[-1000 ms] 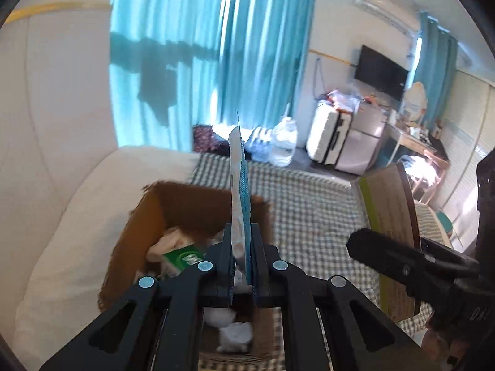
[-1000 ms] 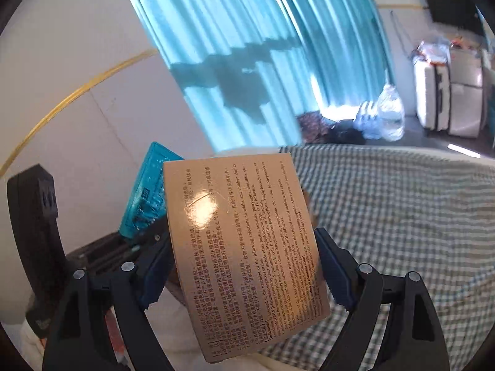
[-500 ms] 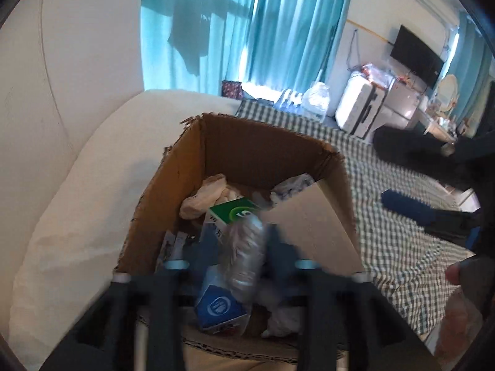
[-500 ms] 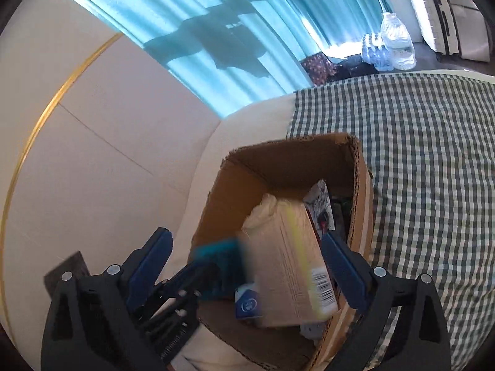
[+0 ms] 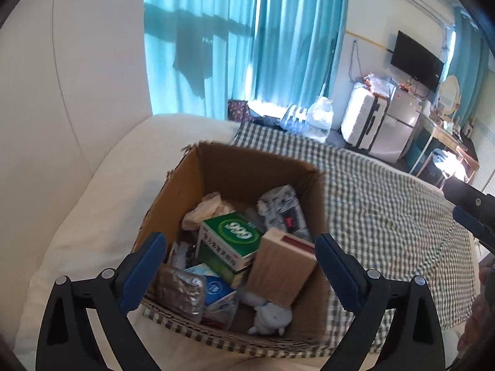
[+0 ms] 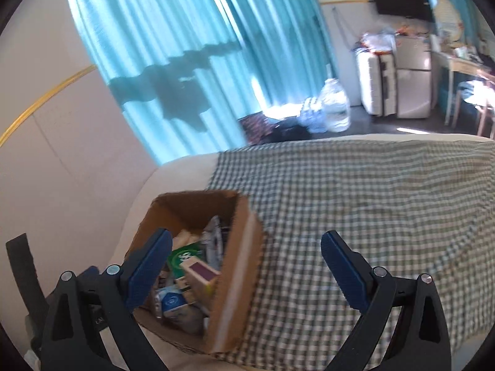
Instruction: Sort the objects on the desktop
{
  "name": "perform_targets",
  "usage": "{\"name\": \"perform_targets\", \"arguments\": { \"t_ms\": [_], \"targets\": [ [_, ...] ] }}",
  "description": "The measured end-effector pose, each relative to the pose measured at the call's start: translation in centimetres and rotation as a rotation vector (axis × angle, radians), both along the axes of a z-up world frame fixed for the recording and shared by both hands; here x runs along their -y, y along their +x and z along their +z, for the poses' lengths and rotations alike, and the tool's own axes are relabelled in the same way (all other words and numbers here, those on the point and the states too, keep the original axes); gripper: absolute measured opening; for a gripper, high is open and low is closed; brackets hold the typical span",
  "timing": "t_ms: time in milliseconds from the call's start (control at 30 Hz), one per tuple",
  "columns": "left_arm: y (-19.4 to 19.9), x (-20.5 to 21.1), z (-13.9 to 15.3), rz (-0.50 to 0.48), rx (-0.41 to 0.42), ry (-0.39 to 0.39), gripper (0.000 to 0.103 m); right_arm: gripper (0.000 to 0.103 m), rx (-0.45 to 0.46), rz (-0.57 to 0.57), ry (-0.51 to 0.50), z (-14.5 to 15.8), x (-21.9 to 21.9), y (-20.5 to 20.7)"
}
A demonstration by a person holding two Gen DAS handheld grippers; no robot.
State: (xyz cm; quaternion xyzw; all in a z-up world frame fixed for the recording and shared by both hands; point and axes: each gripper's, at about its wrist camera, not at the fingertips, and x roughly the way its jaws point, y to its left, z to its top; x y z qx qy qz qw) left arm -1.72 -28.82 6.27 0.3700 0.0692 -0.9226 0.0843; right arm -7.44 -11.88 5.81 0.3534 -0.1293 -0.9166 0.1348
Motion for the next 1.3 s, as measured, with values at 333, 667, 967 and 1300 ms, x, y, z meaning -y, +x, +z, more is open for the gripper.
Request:
{"name": "perform_targets", "arguments": {
  "t_ms": [333, 667, 967, 1300],
  "targets": [
    [3.9, -8.0, 2.3, 0.022, -0.094, -0.055, 0.103, 0.103, -0.142, -0.239, 0.182, 1.4, -7.0, 9.4],
    [6.2, -12.2, -2.5, 0.025, -0.048, -0.084, 0.103, 0.103, -0.096, -0.317, 0.158, -3.3, -12.3, 12.7],
    [7.3, -13.4, -2.1, -0.042, -0.086, -0.105, 0.103, 0.103, -0.047, -0.288, 0.165, -4.7, -11.3, 11.5],
    [7.4, -13.6, -2.3, -0.052, -0.079, -0.141, 0.103, 0.103, -0.048, -0.283, 0.191, -5.2, -9.9, 11.2]
  ]
}}
